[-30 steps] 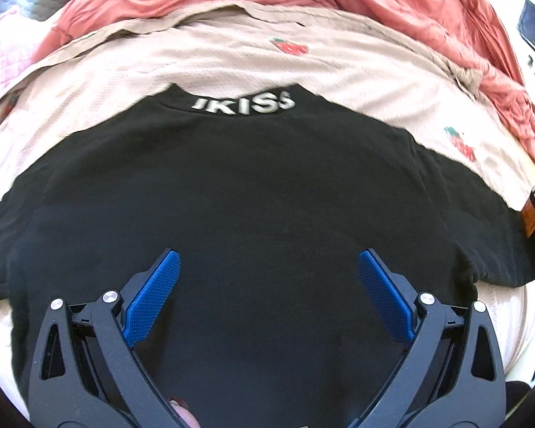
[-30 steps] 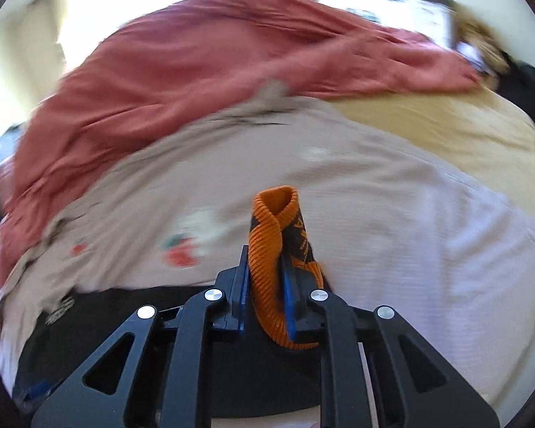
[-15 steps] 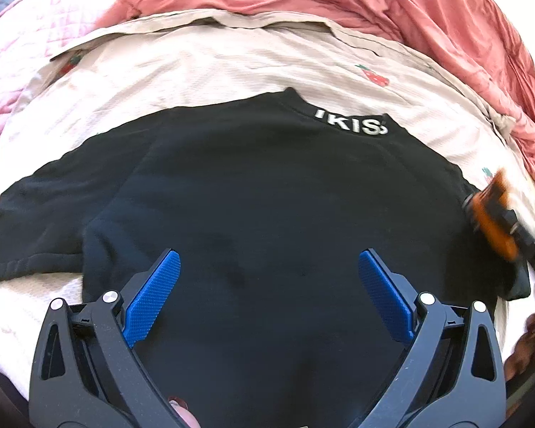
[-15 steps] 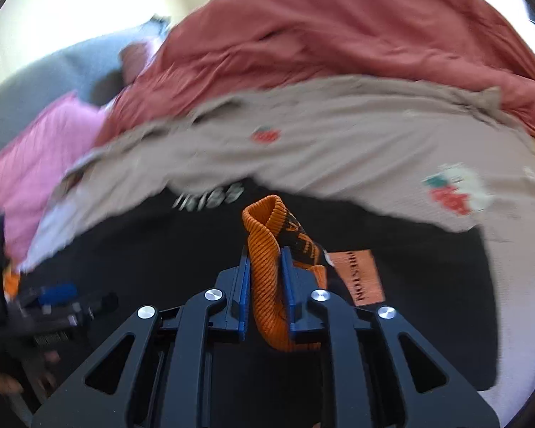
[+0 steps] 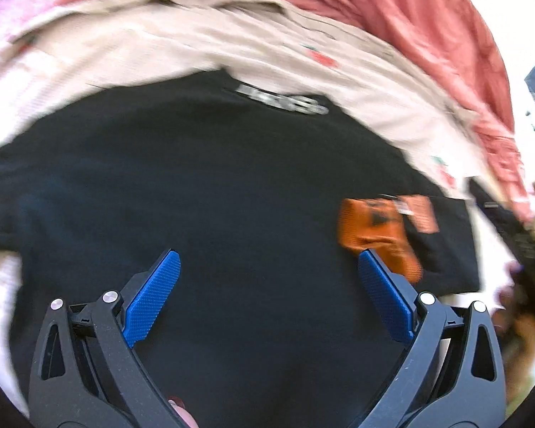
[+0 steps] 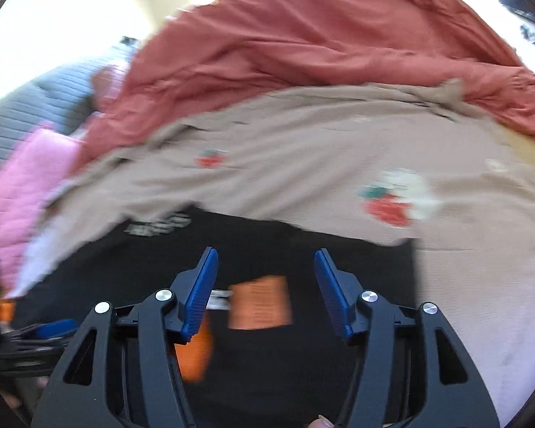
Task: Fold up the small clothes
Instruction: 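Carry the cuff across the sweatshirt body and open the right gripper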
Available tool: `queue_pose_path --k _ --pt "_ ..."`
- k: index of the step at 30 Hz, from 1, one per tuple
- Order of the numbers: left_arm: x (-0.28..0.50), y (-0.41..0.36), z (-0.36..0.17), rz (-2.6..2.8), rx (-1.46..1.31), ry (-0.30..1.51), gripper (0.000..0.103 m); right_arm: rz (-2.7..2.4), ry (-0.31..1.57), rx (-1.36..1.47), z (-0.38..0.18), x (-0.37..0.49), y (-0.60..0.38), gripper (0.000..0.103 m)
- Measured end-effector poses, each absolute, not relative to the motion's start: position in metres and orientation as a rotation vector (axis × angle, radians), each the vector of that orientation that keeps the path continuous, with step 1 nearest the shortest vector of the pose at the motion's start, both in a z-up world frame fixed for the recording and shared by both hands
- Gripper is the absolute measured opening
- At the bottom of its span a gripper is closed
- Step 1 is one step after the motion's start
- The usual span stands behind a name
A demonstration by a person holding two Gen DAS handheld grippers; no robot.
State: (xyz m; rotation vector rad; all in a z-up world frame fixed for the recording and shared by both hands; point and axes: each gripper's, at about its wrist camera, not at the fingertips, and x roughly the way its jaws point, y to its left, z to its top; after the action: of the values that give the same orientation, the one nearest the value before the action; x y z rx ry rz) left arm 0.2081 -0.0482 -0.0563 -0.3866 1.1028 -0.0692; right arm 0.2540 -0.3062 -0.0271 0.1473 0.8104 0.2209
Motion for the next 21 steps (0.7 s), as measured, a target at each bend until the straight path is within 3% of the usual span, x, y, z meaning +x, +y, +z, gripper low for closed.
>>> queue_pose_path --k 4,7,9,11,12,16,18,21 --pt "0.224 -0.080 -0.065 -0.190 -0.477 1.142 0.094 0.186 0.861 0.221 -0.038 0.262 -0.323 0.056" --pt "0.236 -0.098 -0.079 -0.223 -0.513 1.192 0.084 0.164 0.878 0.238 -0.044 0.265 -0.328 0.056" --pt "0.238 -0.106 -0.090 -0.196 -0.529 1.217 0.070 0.162 0.877 0.251 -0.043 0.265 -0.330 0.056" --pt "0.240 -0.109 -0.091 -0.185 -0.545 1.203 0.063 0.164 0.873 0.256 -0.043 0.265 -0.332 0.056" --pt "0.241 -0.109 -0.090 -0.187 -0.549 1.195 0.051 0.164 0.873 0.257 -0.042 0.266 -0.333 0.056" --pt "0.247 -0.119 -0.090 -0.177 -0.514 1.183 0.028 0.152 0.886 0.280 -0.044 0.267 -0.339 0.056" --pt "0.247 -0.119 -0.086 -0.180 -0.495 1.161 0.009 0.145 0.891 0.295 -0.046 0.268 -0.343 0.056" --pt "0.246 -0.112 -0.079 -0.201 -0.502 1.126 0.008 0.138 0.887 0.304 -0.046 0.268 -0.347 0.056"
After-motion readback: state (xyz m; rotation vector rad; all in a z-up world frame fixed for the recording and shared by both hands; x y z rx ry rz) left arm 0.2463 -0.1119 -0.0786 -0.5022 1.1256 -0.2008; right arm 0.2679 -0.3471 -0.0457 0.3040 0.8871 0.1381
